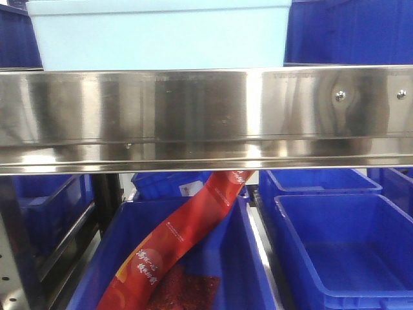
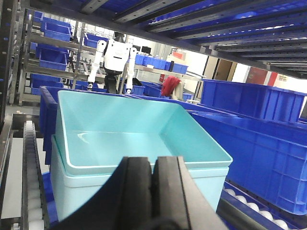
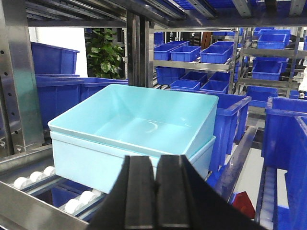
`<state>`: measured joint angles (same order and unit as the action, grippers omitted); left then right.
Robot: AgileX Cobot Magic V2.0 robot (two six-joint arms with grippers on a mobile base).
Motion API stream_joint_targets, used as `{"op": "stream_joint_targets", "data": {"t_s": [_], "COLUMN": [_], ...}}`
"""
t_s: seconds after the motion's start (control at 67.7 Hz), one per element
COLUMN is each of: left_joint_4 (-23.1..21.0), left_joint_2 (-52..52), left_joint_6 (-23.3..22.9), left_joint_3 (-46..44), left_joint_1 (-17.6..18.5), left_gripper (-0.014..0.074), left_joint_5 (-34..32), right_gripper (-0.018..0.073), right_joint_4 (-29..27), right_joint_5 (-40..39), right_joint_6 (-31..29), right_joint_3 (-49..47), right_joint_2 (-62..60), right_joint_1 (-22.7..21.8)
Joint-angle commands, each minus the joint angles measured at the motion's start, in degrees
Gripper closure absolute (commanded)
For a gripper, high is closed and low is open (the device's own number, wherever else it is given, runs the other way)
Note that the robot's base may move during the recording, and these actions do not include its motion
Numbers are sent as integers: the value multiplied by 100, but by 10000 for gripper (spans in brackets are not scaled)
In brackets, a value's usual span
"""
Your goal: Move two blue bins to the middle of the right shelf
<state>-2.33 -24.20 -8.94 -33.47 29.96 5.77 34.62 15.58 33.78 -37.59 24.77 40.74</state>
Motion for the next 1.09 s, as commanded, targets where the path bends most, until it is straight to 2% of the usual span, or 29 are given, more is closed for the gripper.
{"op": "stream_joint_targets", "data": {"t_s": [0.0, 0.162, 0.207, 0.281, 0.354, 0.502, 0.665, 0.797, 0.871, 0.975, 1.078], "left_joint_4": [-35, -35, -35, -35, -35, -35, -35, -35, -35, -35, -35], "left_joint_2": [32, 32, 32, 32, 32, 32, 32, 32, 32, 32, 32], "left_joint_6": [16, 16, 16, 16, 16, 16, 16, 16, 16, 16, 16], "left_joint_3": [9, 9, 9, 9, 9, 9, 9, 9, 9, 9, 9], "left_joint_1": [41, 41, 41, 41, 41, 41, 41, 41, 41, 41, 41], "left_gripper": [707, 707, 707, 707, 707, 707, 707, 707, 707, 707, 707], "left_joint_5": [-87, -87, -87, -87, -87, -87, -87, -87, -87, -87, -87], "right_gripper": [724, 724, 724, 724, 724, 724, 724, 724, 724, 724, 724], "right_joint_4": [66, 66, 35, -558, -1217, -2800, -3196, -3397, -3421, -3793, -3806], "right_joint_5": [-77, -38, -38, -50, -254, -939, -1173, -1173, -1173, -1185, -1307], "right_joint_6": [-32, -32, -213, -1461, -2494, -3764, -3778, -3778, -3778, -3778, -3778], "right_joint_3": [7, 7, 7, 19, 133, 555, 1209, 1726, 2057, 2541, 3069], "right_joint_2": [-33, -33, -33, -33, -42, -138, -422, -722, -958, -1374, -1814], "right_joint_1": [-9, -9, -23, -208, -700, -1930, -3034, -3608, -3698, -3698, -3698]}}
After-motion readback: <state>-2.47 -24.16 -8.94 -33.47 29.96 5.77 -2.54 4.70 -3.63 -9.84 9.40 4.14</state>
